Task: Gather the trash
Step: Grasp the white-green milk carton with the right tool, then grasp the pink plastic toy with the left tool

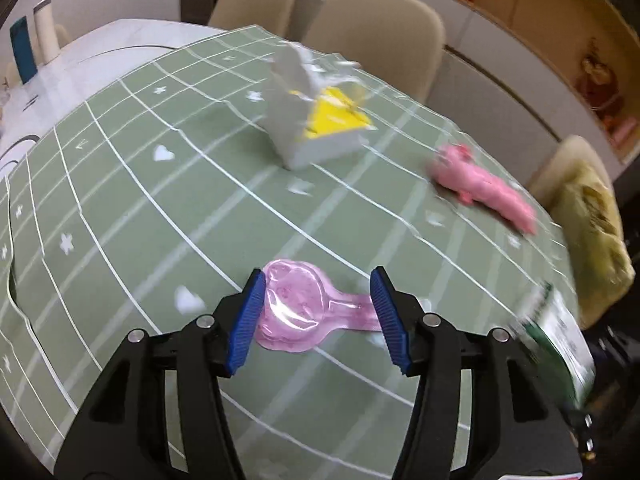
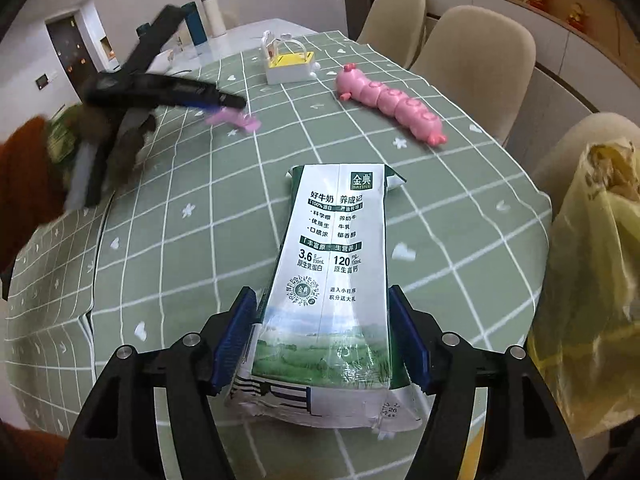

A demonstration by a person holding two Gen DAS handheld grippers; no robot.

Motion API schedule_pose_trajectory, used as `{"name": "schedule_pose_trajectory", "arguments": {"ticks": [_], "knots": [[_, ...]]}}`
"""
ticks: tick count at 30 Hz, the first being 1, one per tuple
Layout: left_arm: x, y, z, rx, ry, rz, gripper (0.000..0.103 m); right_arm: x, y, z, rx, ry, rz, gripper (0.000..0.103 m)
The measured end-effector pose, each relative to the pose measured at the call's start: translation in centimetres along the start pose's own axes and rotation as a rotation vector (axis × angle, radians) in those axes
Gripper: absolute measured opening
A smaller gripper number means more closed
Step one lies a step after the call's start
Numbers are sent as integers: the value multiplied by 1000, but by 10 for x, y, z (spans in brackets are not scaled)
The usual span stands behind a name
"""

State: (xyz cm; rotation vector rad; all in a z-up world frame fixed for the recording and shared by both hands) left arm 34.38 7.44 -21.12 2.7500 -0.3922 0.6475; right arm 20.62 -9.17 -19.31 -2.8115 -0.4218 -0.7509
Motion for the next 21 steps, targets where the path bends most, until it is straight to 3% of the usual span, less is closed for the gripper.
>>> {"name": "schedule_pose_trajectory", "arguments": {"ticks": [3, 6, 10, 16, 18, 21], "knots": [[-16, 17, -7, -61, -31, 20, 51, 12, 7, 8, 9, -5, 21, 63], [-23, 23, -15, -54, -32, 64, 51, 17, 12, 11, 40, -15, 53, 63], [-20, 16, -19, 15, -16, 122, 51, 18, 20, 1, 38, 10, 70, 62], [-20, 20, -9, 141, -39, 300, 52, 19, 26, -17, 63, 50, 110, 61], [-18, 19, -10, 128, -50, 261, 52, 15, 24, -18, 67, 33, 100, 61], [-22, 26, -11, 29, -74, 168, 52, 0, 19, -15, 80, -20, 86, 61]]}}
Point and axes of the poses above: each gripper's, at about its wrist camera, not at the fingertips, and z roughly the way its jaws point, y to its right, x to its top, the point moved 10 cm from there along z, roughly the way its jaws point, and after that the axes turned 2 degrees about -y, right-handed, at the moved point
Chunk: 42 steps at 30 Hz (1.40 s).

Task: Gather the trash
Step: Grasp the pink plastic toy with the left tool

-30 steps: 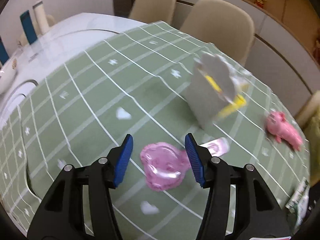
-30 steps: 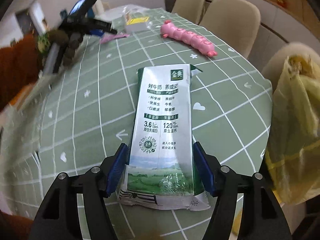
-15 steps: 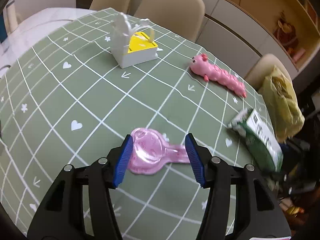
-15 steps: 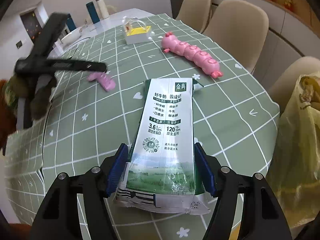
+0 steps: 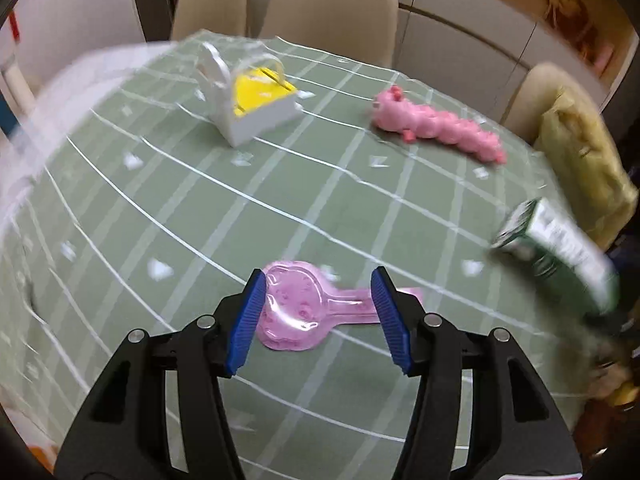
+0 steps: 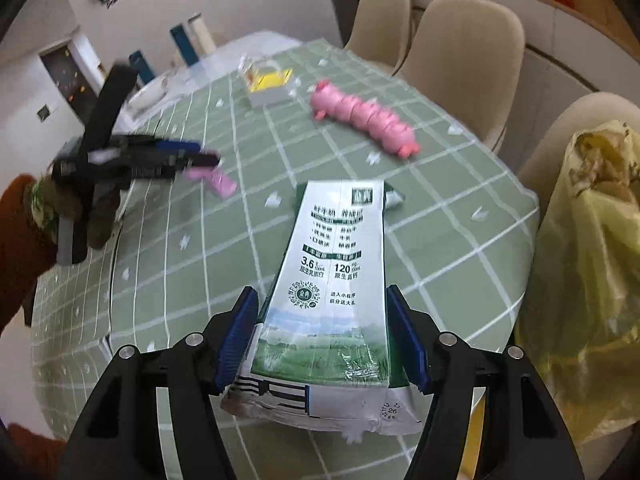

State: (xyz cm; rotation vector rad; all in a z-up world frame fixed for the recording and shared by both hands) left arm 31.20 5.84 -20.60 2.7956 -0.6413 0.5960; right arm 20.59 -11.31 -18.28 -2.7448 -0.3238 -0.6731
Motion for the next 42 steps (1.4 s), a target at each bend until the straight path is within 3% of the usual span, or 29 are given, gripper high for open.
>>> {"name": "schedule_pose_trajectory", "arguments": {"ticks": [4, 6, 9, 11, 17, 20, 24, 29, 34, 37, 38, 40, 42], "knots": [[-8, 22, -16, -68, 14, 10, 52, -13, 2, -4, 3, -19, 13, 62], [-12, 26, -25, -52, 26, 25, 52, -9, 4, -9, -10, -2, 26, 62], [-15, 21, -31, 59, 31, 25, 52, 3, 2, -12, 4, 0, 58, 62], [-16, 20, -33, 84, 33, 11, 52, 12, -2, -12, 2, 5, 57, 62], [-17, 19, -35, 91, 38, -35, 52, 19, 14, 17, -100, -71, 1, 61], [-17, 18, -35, 99, 39, -36, 52, 20, 13, 19, -44, -68, 10, 48], [-22, 18, -37, 81, 45, -55, 52, 17, 16, 9, -38, -37, 18, 47], [-25, 26, -39, 37, 81, -147, 52, 5, 22, -5, -34, -16, 58, 46], [-25, 22, -22, 167, 72, -190, 52, -5, 26, -13, -39, -1, 85, 46], [-21, 8, -16, 207, 81, -256, 51, -7, 25, -20, -49, 17, 76, 46], [-20, 3, -14, 214, 82, -276, 50, -8, 24, -23, -54, 25, 69, 46], [-20, 4, -12, 191, 76, -279, 32, -10, 23, -27, -57, 35, 65, 46], [-21, 10, -11, 190, 72, -248, 32, -10, 23, -32, -53, 46, 67, 46]]}}
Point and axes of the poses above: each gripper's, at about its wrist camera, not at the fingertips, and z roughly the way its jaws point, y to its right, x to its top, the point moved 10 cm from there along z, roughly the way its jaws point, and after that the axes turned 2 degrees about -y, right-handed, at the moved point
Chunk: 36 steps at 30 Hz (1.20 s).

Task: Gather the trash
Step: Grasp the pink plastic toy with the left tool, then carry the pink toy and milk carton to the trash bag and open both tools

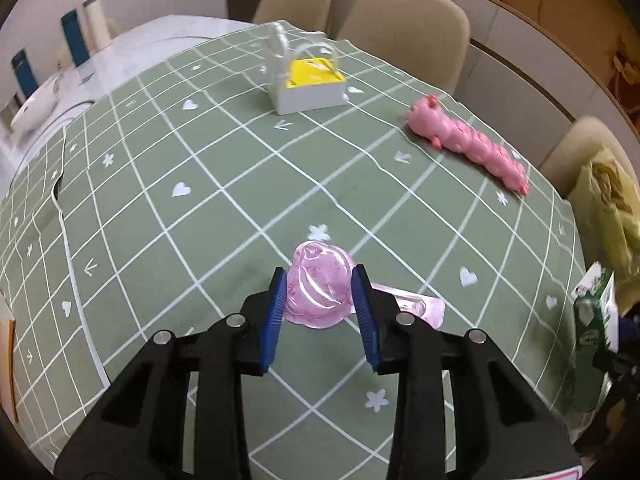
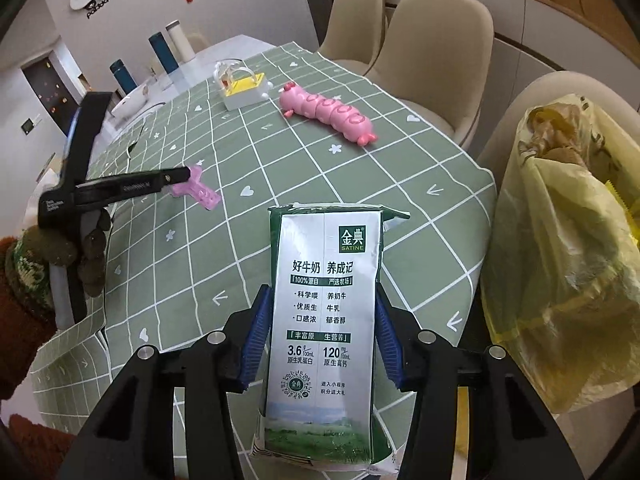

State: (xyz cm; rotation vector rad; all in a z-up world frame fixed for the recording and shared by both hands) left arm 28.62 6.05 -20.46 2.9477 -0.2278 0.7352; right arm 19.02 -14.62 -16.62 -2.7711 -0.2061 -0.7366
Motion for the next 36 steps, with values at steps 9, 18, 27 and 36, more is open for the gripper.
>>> {"name": "schedule_pose_trajectory", "arguments": {"ticks": [9, 18, 27, 36], "knots": [[10, 31, -74, -19, 131, 18, 31, 24, -6, -51, -5, 130, -60, 46], [71, 111, -188, -51, 369, 79, 31, 78, 28, -146, -86, 340, -126, 46], [100, 239, -202, -243, 392, 225, 31, 85, 123, -200, -237, 404, -45, 46], [106, 373, -142, -484, 238, 340, 32, 63, 249, -221, -409, 413, 146, 46]]}}
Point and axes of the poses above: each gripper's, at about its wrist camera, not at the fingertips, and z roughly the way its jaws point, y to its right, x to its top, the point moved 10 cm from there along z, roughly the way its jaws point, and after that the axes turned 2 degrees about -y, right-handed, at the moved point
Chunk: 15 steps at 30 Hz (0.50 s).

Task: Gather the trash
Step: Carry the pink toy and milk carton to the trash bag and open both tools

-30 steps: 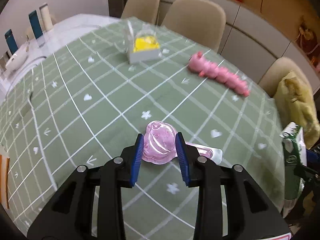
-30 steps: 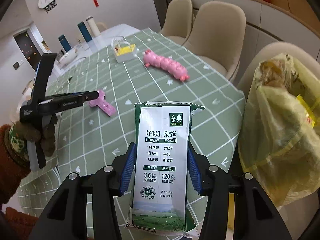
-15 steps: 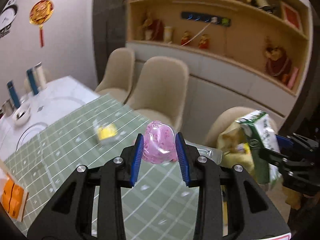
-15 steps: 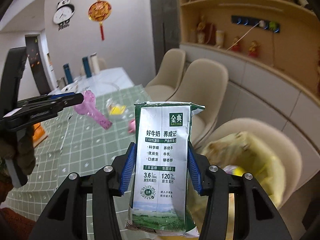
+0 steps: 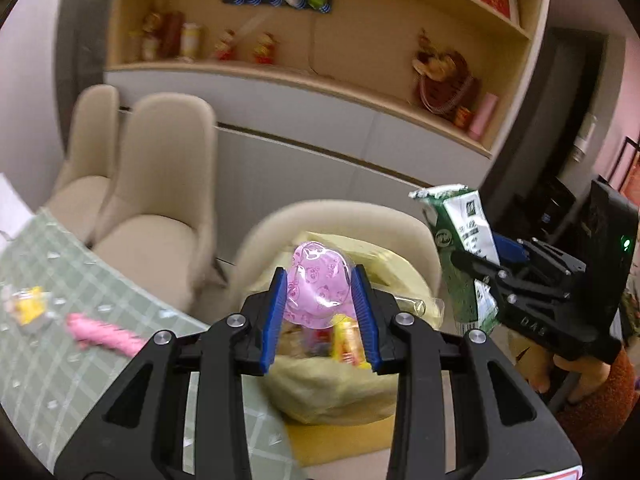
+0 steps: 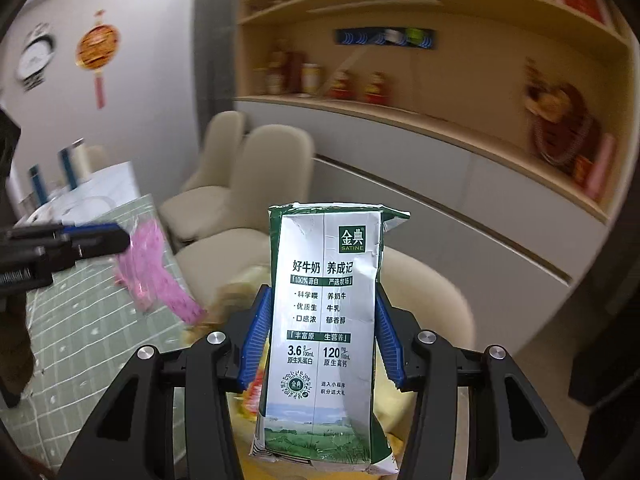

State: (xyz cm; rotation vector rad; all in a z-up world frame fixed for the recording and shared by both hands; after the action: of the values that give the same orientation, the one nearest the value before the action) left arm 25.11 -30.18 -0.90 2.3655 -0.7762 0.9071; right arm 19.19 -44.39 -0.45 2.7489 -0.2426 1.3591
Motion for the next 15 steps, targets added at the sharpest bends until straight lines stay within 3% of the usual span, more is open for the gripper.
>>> {"name": "schedule_pose_trajectory", "arguments": {"ticks": [8, 12, 15], "knots": [[-30, 10, 105, 20, -182, 35, 32, -11, 23, 20, -29, -34, 37, 46], [-43, 11, 128, -3, -227, 26, 32, -14, 28, 29, -28, -56, 38, 46], [-44, 6, 127, -24, -218, -9, 43, -15, 29, 32, -25, -60, 45, 46]]}}
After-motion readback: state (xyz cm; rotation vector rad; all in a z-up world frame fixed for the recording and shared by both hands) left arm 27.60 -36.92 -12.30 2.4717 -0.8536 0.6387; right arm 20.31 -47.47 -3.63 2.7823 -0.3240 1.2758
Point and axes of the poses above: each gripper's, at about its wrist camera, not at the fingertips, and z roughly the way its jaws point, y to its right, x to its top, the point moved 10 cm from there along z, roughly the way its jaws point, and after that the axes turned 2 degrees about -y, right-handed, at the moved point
